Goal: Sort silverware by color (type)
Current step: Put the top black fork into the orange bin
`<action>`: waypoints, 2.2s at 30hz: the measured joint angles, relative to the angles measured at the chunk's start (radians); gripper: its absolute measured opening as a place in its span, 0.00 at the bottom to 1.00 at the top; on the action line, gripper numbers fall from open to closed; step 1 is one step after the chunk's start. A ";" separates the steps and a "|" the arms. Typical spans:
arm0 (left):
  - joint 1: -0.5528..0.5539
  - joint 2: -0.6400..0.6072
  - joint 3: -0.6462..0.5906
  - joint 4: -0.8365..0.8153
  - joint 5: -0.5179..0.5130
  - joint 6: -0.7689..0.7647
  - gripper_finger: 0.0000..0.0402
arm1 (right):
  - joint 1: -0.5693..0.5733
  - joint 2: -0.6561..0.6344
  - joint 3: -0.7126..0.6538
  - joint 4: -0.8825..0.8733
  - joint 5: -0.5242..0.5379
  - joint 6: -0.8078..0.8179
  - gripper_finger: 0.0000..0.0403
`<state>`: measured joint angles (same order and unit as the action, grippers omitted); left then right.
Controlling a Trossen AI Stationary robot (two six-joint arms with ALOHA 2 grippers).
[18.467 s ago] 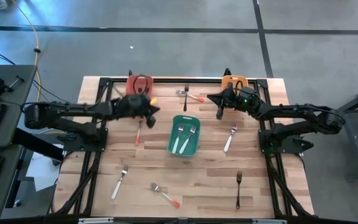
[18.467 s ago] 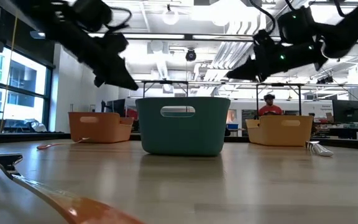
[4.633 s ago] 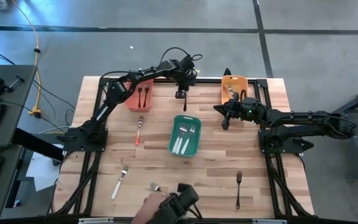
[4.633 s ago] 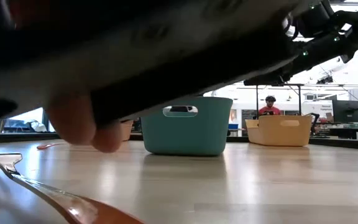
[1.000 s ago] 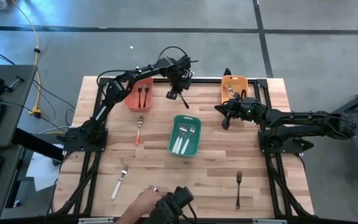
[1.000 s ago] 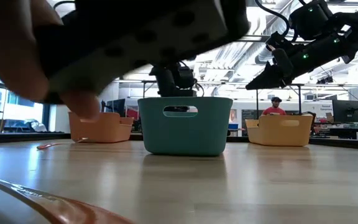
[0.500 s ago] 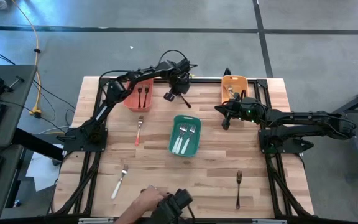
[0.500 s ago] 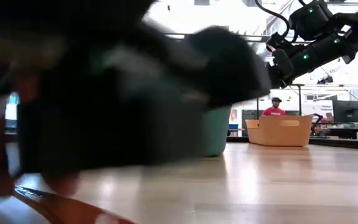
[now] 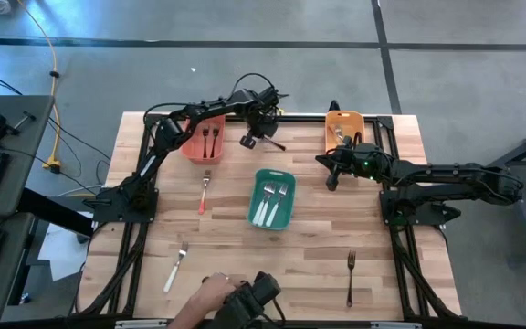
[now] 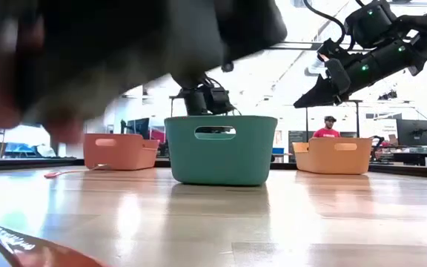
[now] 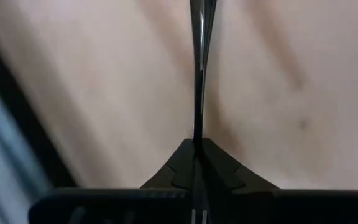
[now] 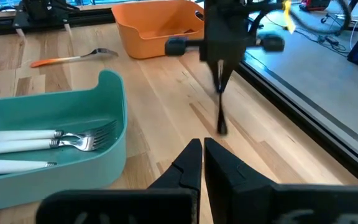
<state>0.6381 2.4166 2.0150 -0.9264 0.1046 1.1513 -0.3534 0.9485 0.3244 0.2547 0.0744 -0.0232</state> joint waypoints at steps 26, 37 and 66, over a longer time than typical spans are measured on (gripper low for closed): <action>0.001 -0.715 -0.541 0.042 -0.112 0.184 0.00 | 0.000 0.000 0.000 -0.005 -0.019 0.006 0.00; 0.053 -0.784 -0.616 0.100 -0.236 0.161 0.00 | 0.000 0.000 0.000 0.011 -0.019 -0.039 0.00; 0.068 -0.782 -0.807 0.004 -0.496 0.414 0.01 | 0.000 0.000 0.000 0.042 -0.072 -0.078 0.00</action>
<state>0.7056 1.6348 1.2077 -0.9226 -0.3917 1.5651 -0.3538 0.9485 0.3244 0.2962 0.0029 -0.1010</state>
